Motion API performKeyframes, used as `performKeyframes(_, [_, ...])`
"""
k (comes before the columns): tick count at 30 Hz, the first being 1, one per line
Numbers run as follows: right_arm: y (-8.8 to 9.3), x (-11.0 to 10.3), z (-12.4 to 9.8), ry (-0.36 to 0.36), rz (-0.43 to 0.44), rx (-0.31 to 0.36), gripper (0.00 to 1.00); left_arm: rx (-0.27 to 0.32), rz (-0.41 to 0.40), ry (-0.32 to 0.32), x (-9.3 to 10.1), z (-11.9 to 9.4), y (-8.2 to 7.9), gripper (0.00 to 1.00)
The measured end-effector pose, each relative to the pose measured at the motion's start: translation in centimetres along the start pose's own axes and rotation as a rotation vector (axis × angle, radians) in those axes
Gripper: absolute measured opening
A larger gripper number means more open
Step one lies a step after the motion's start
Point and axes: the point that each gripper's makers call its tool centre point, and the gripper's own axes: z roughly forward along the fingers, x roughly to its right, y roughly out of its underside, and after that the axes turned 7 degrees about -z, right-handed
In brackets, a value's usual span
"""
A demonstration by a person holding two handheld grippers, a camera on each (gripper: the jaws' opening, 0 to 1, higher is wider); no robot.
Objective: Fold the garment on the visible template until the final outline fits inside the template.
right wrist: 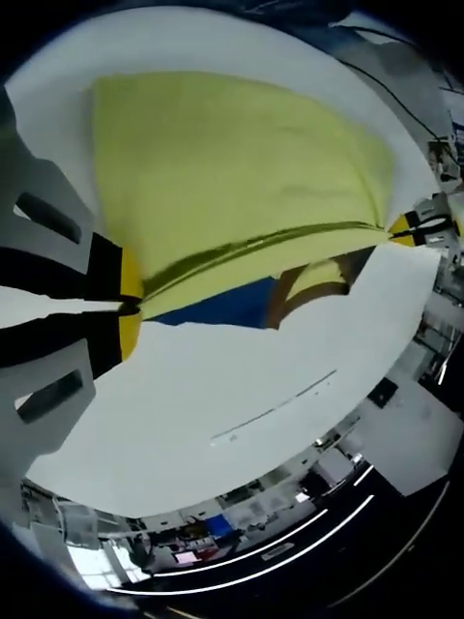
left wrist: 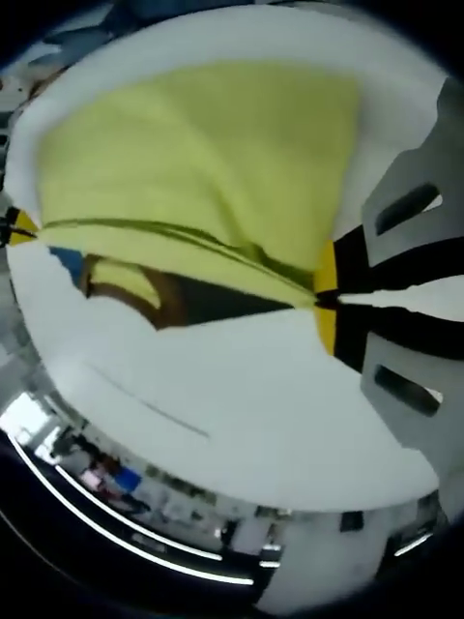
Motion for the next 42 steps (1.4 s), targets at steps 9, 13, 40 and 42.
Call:
performKeyframes(9, [0.0,1.0,0.2,0.021,0.122,0.009,0.02,0.028,-0.219,0.021,-0.8,0.2,0.0,0.00])
performKeyframes(13, [-0.1,1.7,0.2,0.032,0.210,0.025,0.02,0.040,-0.317,0.043,-1.1,0.3,0.1,0.00])
performKeyframes(40, [1.6,2.3,2.9,0.006,0.469,0.010,0.02,-0.032,-0.611,0.077,-2.4,2.9,0.3,0.00])
performKeyframes(42, [1.6,2.3,2.9,0.007,0.483,0.011,0.02,-0.038,-0.614,0.079,-2.6,3.0,0.3,0.00])
